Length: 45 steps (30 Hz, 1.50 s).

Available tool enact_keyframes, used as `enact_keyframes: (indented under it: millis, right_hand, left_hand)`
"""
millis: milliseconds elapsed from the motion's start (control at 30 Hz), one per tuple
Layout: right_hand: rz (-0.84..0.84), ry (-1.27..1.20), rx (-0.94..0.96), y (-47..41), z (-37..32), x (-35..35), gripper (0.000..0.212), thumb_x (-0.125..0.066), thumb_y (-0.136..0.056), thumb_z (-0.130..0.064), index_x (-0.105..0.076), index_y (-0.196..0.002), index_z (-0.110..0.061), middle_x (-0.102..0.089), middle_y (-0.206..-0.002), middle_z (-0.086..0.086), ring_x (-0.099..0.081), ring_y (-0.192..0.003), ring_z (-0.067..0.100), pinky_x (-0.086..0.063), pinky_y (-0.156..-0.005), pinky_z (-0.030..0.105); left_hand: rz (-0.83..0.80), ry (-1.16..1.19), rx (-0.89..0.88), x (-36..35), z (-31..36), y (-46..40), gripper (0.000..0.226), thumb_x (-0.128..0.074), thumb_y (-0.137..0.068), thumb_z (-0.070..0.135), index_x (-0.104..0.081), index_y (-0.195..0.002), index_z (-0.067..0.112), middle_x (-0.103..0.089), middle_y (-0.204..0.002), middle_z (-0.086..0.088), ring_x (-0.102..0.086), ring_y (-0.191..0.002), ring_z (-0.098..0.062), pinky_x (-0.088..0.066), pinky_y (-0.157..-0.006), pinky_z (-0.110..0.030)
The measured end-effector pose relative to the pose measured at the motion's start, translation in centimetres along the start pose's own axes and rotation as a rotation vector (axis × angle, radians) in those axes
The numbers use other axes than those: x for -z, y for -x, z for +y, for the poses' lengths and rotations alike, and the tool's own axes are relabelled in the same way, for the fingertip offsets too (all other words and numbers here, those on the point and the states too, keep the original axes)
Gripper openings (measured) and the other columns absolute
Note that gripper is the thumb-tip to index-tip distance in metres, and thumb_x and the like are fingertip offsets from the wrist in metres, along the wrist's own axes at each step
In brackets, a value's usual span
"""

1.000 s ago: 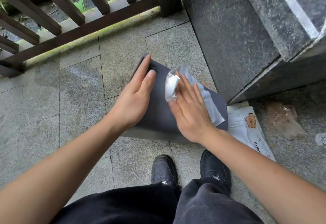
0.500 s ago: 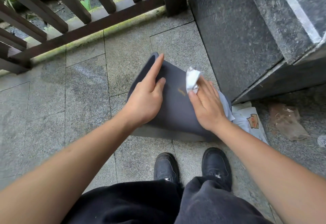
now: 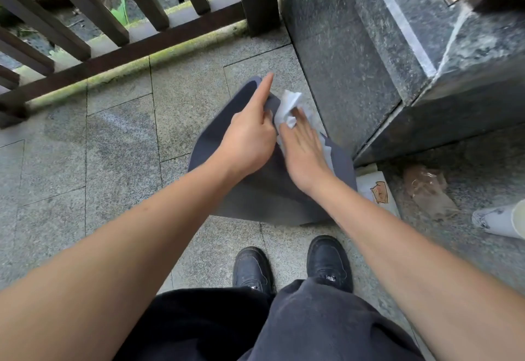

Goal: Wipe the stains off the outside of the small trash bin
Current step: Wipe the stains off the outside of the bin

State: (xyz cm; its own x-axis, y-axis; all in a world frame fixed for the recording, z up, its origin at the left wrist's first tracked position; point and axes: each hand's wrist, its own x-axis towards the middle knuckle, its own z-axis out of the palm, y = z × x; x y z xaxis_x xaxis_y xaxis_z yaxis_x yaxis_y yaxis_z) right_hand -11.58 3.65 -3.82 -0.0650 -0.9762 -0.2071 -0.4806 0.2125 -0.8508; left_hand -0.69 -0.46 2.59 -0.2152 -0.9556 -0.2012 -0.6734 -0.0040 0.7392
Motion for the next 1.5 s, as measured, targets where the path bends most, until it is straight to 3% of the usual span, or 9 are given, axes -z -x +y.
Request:
enact_keyframes:
  millis: [167,300,533,633,733,933,1200,1367,1500]
  right_hand:
    - [-0.054,0.067,0.356,4.9,1.8,-2.0,0.059,-0.019,-0.105,-0.036,-0.018,-0.16,-0.013,-0.018,-0.168,0.004,-0.01,-0.157,0.016,-0.006,-0.127,0.039]
    - [-0.042,0.051,0.185,4.7,7.0,-0.8,0.057,-0.024,-0.105,-0.04,-0.022,-0.159,-0.019,-0.029,-0.164,0.005,-0.023,-0.153,0.018,-0.02,-0.123,0.049]
    - [0.029,-0.045,-0.43,2.8,7.6,0.9,0.07,-0.016,-0.097,-0.048,-0.023,-0.158,-0.016,-0.021,-0.167,0.004,-0.014,-0.153,0.02,-0.007,-0.124,0.036]
    - [-0.001,-0.091,-0.508,1.1,5.8,1.6,0.058,-0.017,-0.106,-0.046,-0.015,-0.16,-0.027,-0.013,-0.169,-0.004,-0.004,-0.156,0.016,-0.002,-0.125,0.043]
    - [-0.021,-0.007,-0.351,0.0,2.6,1.1,0.057,-0.016,-0.105,-0.046,-0.015,-0.159,-0.03,-0.008,-0.17,-0.004,0.0,-0.157,0.018,0.001,-0.125,0.046]
    - [0.001,0.268,0.046,1.1,-2.0,-2.4,0.061,-0.02,-0.106,-0.032,0.006,-0.16,-0.021,0.01,-0.17,0.004,0.017,-0.155,0.014,0.007,-0.126,0.044]
    - [-0.022,0.283,0.54,4.3,1.6,-4.0,0.055,-0.032,-0.105,-0.038,-0.026,-0.154,-0.014,-0.018,-0.168,0.004,0.0,-0.158,0.017,0.0,-0.127,0.039]
    - [-0.078,0.388,0.639,3.6,5.7,-3.0,0.055,-0.037,-0.103,-0.042,-0.018,-0.154,-0.029,-0.008,-0.167,-0.009,-0.003,-0.157,0.012,0.002,-0.126,0.032]
    - [-0.114,0.502,0.709,4.1,7.5,-3.3,0.056,-0.031,-0.104,-0.045,-0.022,-0.155,-0.023,-0.013,-0.168,-0.003,-0.008,-0.157,0.018,-0.002,-0.127,0.038]
  left_hand:
    - [-0.031,-0.045,-0.013,1.6,-1.8,1.0,0.056,-0.038,-0.105,0.018,-0.024,-0.156,0.038,-0.046,-0.135,0.017,-0.044,-0.099,0.022,-0.022,-0.076,0.008]
    - [-0.075,-0.01,0.022,3.1,-2.8,0.7,0.058,-0.038,-0.106,0.026,-0.016,-0.155,0.049,-0.031,-0.154,0.019,-0.029,-0.14,-0.001,-0.017,-0.099,-0.007]
    - [-0.175,-0.062,-0.118,1.5,-1.5,0.7,0.058,-0.038,-0.107,0.027,-0.013,-0.156,0.045,-0.043,-0.151,-0.001,-0.039,-0.122,-0.006,-0.015,-0.079,0.011]
    - [-0.16,-0.064,-0.108,1.5,-1.1,1.1,0.051,-0.034,-0.105,0.046,-0.014,-0.149,0.058,-0.057,-0.105,0.011,-0.052,-0.076,0.009,-0.023,-0.069,0.01]
    - [-0.143,-0.038,-0.107,1.3,-0.9,1.1,0.051,-0.029,-0.098,0.065,-0.015,-0.146,0.061,-0.052,-0.091,0.019,-0.043,-0.073,0.029,-0.026,-0.07,0.009]
    - [-0.136,0.046,-0.114,1.5,-1.2,0.4,0.05,-0.033,-0.101,0.06,-0.031,-0.15,0.05,-0.034,-0.153,0.027,-0.028,-0.141,0.005,-0.017,-0.112,-0.013]
    - [-0.125,-0.02,-0.059,3.5,-3.7,0.1,0.047,-0.037,-0.107,0.03,-0.033,-0.153,0.039,-0.035,-0.152,0.023,-0.025,-0.128,0.018,-0.018,-0.101,-0.002]
    - [-0.1,-0.018,-0.054,4.9,-5.5,0.1,0.047,-0.038,-0.106,0.032,-0.032,-0.152,0.044,-0.032,-0.156,0.02,-0.024,-0.143,0.004,-0.018,-0.115,-0.017]
    - [-0.092,-0.021,-0.063,5.7,-6.8,1.9,0.048,-0.039,-0.105,0.033,-0.032,-0.15,0.05,-0.032,-0.152,0.026,-0.025,-0.141,0.008,-0.017,-0.104,-0.002]
